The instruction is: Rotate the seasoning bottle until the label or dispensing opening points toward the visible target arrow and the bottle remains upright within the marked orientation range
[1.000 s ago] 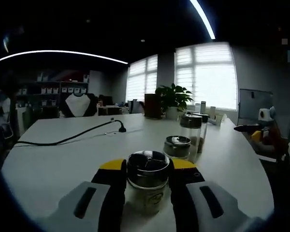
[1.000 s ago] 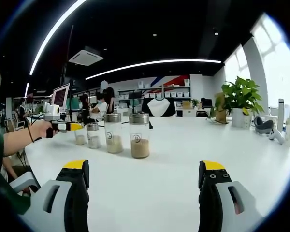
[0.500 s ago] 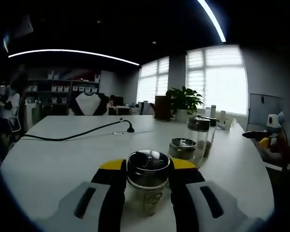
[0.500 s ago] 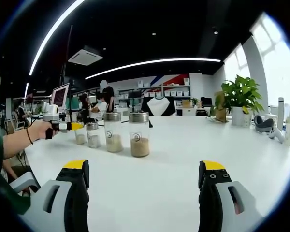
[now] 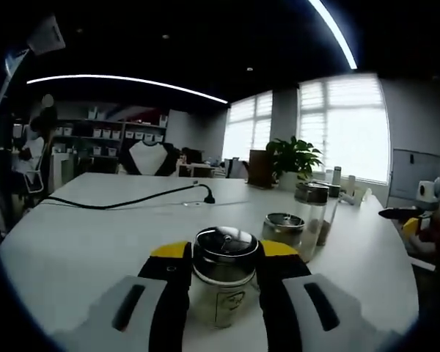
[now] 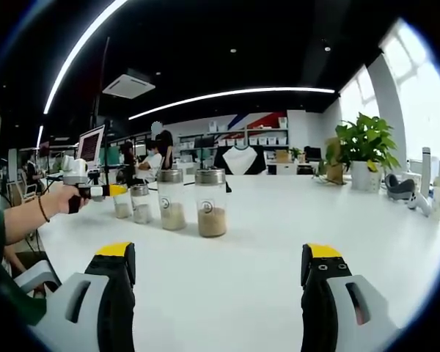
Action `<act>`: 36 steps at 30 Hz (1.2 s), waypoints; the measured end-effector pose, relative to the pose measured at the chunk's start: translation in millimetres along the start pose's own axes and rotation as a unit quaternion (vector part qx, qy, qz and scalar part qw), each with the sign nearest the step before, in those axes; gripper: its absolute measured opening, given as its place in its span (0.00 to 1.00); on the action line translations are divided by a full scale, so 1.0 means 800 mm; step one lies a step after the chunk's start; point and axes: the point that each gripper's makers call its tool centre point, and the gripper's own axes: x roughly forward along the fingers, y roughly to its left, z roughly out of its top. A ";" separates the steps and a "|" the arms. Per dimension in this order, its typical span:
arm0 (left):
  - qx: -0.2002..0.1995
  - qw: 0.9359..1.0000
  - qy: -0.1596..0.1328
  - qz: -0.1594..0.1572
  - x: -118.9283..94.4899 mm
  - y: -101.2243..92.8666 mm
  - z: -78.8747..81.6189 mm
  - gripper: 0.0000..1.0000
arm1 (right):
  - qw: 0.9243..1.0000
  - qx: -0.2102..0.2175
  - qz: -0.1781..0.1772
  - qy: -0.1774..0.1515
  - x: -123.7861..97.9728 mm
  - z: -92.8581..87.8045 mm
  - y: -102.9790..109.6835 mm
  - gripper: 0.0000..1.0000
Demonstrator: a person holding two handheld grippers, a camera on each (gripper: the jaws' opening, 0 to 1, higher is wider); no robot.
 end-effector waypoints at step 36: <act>0.027 0.999 0.000 0.044 0.002 0.002 0.000 0.37 | 1.000 -0.002 -0.004 0.011 0.004 -0.002 -0.010 0.96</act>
